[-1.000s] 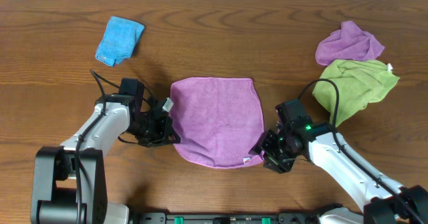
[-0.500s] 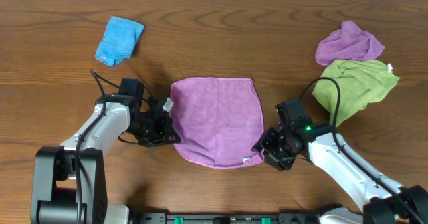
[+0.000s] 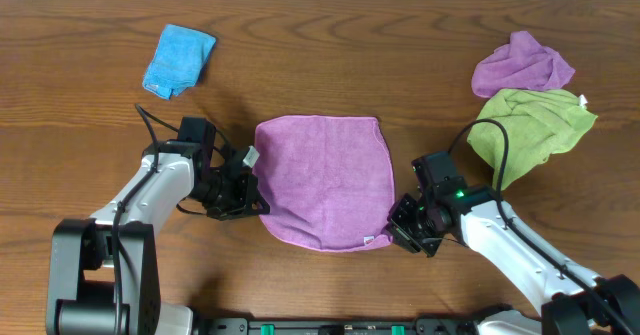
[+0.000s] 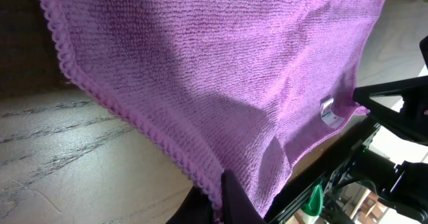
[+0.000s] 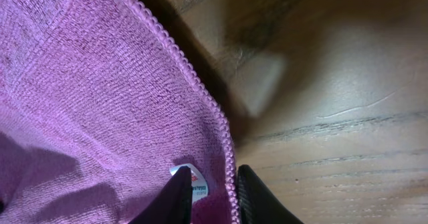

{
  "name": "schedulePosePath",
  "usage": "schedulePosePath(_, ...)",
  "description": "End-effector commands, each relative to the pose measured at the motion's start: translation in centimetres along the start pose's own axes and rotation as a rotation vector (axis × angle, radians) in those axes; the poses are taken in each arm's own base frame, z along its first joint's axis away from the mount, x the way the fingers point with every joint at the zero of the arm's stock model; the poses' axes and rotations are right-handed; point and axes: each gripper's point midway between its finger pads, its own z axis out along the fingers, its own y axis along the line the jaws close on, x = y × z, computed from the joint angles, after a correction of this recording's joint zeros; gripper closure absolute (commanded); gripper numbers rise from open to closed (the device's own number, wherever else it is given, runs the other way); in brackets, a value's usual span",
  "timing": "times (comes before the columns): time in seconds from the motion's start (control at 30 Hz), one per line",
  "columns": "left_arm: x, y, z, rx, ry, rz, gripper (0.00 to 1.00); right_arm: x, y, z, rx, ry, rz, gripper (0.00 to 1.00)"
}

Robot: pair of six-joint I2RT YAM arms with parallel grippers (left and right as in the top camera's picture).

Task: Fold the cloth

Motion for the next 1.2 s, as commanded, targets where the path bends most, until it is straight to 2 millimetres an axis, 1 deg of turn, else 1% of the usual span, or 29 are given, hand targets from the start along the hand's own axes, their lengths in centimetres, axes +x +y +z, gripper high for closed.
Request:
schedulePosePath(0.0, 0.1, 0.0, -0.2, -0.005, -0.007, -0.002, 0.94, 0.5, -0.2, 0.3, 0.006, 0.027, 0.005, 0.81)
schedulePosePath(0.13, 0.1, 0.0, -0.2, -0.005, -0.007, -0.002, 0.94, 0.5, -0.3, 0.4, 0.006, 0.031, 0.006, 0.98)
schedulePosePath(0.27, 0.1, -0.1, -0.2, 0.002, -0.006, -0.002, 0.94, 0.5, -0.3, 0.4, 0.005, 0.03, -0.023, 0.99)
schedulePosePath(0.4, 0.1, -0.3, -0.2, 0.014, -0.006, -0.002, 0.94, 0.4, 0.1, 0.2, -0.009, 0.021, -0.089, 0.99)
schedulePosePath(0.47, 0.0, -1.1, -0.4, 0.052, -0.008, 0.001, 0.94, 0.1, 0.9, -0.2, -0.043, -0.002, -0.126, 0.99)
schedulePosePath(0.57, -0.4, -2.1, -0.9, 0.084, -0.025, 0.016, 0.94, -0.7, 2.8, -1.2, -0.123, -0.068, -0.183, 0.99)
schedulePosePath(0.67, -1.6, -3.1, -2.4, 0.075, -0.083, 0.042, 0.94, -1.6, 4.2, -2.7, -0.18, -0.154, -0.22, 0.99)
schedulePosePath(0.8, -3.7, -4.2, -4.8, 0.021, -0.185, 0.07, 0.94, -2.4, 5.1, -3.5, -0.213, -0.218, -0.254, 0.99)
schedulePosePath(0.9, -5.2, -4.4, -6.3, -0.029, -0.264, 0.086, 0.94, -3.7, 6.6, -4.1, -0.254, -0.295, -0.289, 0.99)
schedulePosePath(1.03, -6.8, -4.4, -6.7, -0.038, -0.325, 0.068, 0.94, -5.5, 8.4, -5.3, -0.299, -0.413, -0.346, 0.98)
schedulePosePath(1.17, -8.6, -4.0, -7.1, -0.063, -0.39, 0.075, 0.94, -7.0, 8.8, -5.5, -0.284, -0.488, -0.396, 0.99)
